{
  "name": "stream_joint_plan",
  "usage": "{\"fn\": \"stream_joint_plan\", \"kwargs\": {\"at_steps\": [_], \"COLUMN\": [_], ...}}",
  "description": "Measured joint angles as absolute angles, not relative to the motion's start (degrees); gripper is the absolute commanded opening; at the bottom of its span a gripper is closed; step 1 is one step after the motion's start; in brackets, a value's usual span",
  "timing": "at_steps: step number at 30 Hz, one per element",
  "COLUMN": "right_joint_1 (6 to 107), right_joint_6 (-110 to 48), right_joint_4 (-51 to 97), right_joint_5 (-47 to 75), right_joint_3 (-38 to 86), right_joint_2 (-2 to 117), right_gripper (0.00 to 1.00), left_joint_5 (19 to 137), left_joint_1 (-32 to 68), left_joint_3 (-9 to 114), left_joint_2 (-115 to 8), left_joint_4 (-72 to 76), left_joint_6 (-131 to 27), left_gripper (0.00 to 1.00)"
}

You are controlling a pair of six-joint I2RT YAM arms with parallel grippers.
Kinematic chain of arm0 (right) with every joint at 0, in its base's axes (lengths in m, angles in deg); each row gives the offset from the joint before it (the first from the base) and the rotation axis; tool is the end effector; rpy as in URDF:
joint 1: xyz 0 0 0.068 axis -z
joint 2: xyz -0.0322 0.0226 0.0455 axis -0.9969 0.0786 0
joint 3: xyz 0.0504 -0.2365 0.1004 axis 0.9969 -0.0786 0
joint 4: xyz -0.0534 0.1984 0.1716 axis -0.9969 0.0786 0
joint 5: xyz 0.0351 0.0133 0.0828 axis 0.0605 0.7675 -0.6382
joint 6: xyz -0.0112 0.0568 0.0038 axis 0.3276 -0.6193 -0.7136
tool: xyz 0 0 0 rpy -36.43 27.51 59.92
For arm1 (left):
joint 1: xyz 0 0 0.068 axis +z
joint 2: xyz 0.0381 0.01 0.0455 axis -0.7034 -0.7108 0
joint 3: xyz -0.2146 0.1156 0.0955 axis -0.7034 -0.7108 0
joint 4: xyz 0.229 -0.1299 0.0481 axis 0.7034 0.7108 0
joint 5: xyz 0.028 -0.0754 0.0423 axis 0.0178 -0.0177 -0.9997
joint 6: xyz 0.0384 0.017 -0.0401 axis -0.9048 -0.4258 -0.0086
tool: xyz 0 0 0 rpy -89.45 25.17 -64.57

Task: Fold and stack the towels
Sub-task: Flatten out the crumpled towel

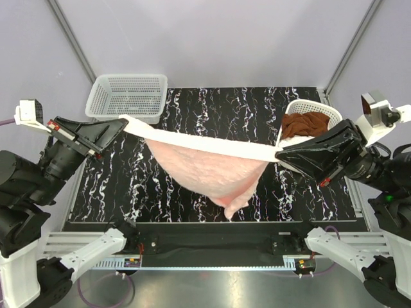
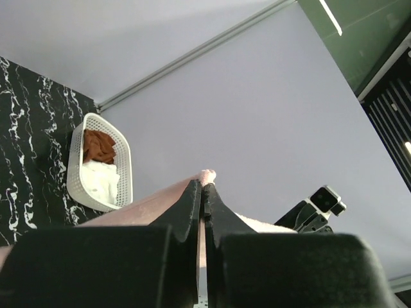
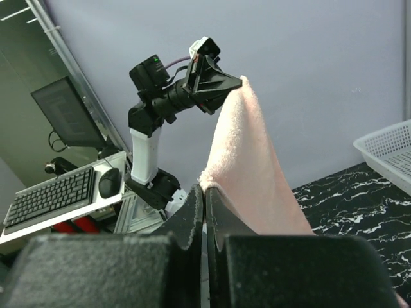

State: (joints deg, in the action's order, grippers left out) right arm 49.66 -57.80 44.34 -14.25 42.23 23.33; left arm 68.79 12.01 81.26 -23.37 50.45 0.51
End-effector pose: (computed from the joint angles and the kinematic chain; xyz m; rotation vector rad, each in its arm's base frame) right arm 0.0439 0.0620 0.5678 -0.6430 1.1897 1.3952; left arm 0.0440 -0.0274 0.5526 -0.4393 1.5030 -1.3569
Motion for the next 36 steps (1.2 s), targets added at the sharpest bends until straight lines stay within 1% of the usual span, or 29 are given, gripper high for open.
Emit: {"fn": "stream_joint_plan", "kwargs": {"at_steps": [4,6,8,11,15,19,22,24,27,31,36], "right_joint_1": [49.7,49.7,49.6,49.6,49.6,49.7,49.7,49.7,49.7,49.5,49.2], "right_joint_6": [-58.6,-57.2,-54.5,-49.5,-42.2,-37.2,-34.8,-33.8,-33.1,-34.3,-37.2], "right_joint_4": [42.6,43.5,45.7,48.2,52.0,56.4,60.3,61.9,61.8,59.7,58.1], "right_joint_5": [-12.7,-8.5,-1.9,7.6,18.1,22.7,23.0,22.4,21.0,17.0,11.5], "right_joint_3": [42.2,43.2,46.0,52.7,64.2,75.9,80.8,82.6,81.5,72.8,63.7], "right_joint_2": [23.2,23.8,25.8,32.0,44.7,56.4,60.2,60.6,57.8,48.9,39.2], "right_gripper": [0.0,0.0,0.0,0.0,0.0,0.0,0.0,0.0,0.0,0.0,0.0], "left_joint_5": [69.1,67.7,65.0,60.6,53.4,48.1,45.9,45.3,45.6,50.2,57.6], "left_joint_1": [11.9,11.9,11.8,11.5,11.7,11.8,11.8,11.8,11.8,11.6,11.3], "left_joint_3": [84.5,89.4,97.6,105.3,109.9,111.9,108.7,107.4,107.3,106.1,100.1], "left_joint_2": [-25.6,-28.6,-33.5,-39.5,-47.4,-53.9,-53.9,-52.4,-49.4,-43.7,-38.1], "left_joint_4": [51.6,52.8,54.0,54.1,54.0,54.7,53.8,52.9,50.3,46.7,45.1], "left_joint_6": [0.3,-1.2,-4.1,-8.8,-15.9,-20.9,-23.8,-25.5,-26.8,-25.7,-22.3], "left_gripper": [0.0,0.0,0.0,0.0,0.0,0.0,0.0,0.0,0.0,0.0,0.0]}}
